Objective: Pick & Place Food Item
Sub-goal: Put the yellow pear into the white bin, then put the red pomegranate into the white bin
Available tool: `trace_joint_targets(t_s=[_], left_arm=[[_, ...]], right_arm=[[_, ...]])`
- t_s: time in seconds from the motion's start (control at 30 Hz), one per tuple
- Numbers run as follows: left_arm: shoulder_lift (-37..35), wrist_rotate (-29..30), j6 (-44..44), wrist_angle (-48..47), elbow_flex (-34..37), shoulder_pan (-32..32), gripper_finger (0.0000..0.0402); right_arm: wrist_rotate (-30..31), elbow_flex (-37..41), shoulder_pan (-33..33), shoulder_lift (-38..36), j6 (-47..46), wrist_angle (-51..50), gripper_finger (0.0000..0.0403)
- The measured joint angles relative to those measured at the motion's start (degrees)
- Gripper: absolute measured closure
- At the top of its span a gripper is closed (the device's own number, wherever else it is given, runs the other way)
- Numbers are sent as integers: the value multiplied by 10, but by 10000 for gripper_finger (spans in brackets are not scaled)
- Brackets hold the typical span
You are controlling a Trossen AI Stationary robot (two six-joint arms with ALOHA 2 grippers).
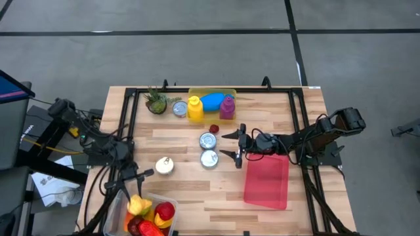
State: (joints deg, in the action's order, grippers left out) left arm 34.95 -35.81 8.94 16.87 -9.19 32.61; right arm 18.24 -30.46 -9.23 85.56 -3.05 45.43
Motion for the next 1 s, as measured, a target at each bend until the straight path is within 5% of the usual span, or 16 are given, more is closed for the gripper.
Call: trace_joint_targets(t_s=[0.5, 0.6, 0.77, 1.0], left_arm=[[25, 85, 14, 70, 0, 4, 117], [26, 156, -27, 130, 0, 3, 104], [34, 383, -74, 189, 0, -21, 95], [92, 405, -27, 194, 0, -149, 101]], right_arm=[[0, 0, 0, 0, 0, 5, 111], [0, 0, 0, 0, 0, 7, 111], [0, 0, 0, 0, 0, 23, 111], [26, 0, 19, 0, -42, 28, 111]])
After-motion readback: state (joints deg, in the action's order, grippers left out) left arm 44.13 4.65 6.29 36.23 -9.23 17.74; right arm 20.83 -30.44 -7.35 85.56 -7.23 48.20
